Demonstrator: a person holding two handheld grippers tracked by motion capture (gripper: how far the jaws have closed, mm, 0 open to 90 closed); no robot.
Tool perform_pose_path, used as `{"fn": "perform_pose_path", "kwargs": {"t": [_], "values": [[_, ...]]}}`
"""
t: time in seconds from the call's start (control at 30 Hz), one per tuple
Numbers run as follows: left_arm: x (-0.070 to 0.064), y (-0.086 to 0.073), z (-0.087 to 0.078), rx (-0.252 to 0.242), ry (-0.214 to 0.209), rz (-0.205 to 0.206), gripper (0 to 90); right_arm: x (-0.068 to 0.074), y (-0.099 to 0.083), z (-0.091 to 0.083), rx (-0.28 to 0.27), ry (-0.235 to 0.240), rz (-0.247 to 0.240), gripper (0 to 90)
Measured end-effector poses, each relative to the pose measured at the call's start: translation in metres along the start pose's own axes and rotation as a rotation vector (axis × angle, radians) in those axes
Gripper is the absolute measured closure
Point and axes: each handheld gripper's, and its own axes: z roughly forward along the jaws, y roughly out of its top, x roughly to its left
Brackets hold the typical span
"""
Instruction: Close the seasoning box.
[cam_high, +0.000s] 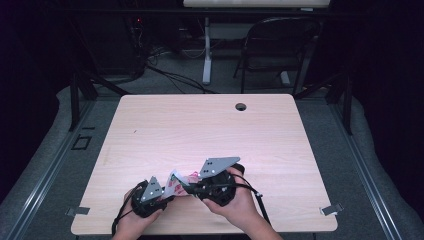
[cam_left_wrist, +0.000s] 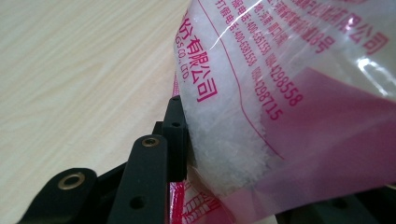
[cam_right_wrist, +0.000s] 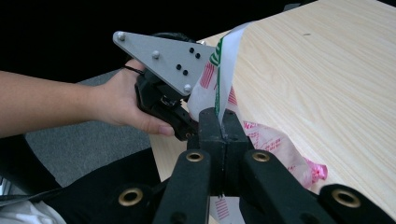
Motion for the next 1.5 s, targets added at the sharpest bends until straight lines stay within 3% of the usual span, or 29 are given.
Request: {"fn": "perform_pose_path", "kwargs": {"t": [0.57, 0.87, 1.5], "values": [[0.000, 0.025, 0.001, 0.018, 0.148, 0.131, 68.3, -0.010, -0.004, -0.014, -0.010, -0.028, 0.025, 90.0], [-0.002, 0.043, 0.001, 0.041, 0.215, 0.215, 68.4, -0.017, -0.013, -0.026, -0.043, -0.029, 0.055, 90.0], [-0.004, 0.052, 0.005, 0.048, 0.236, 0.265, 68.5, -0.020, -0.018, -0.032, -0.044, -0.032, 0.071, 90.0]]}}
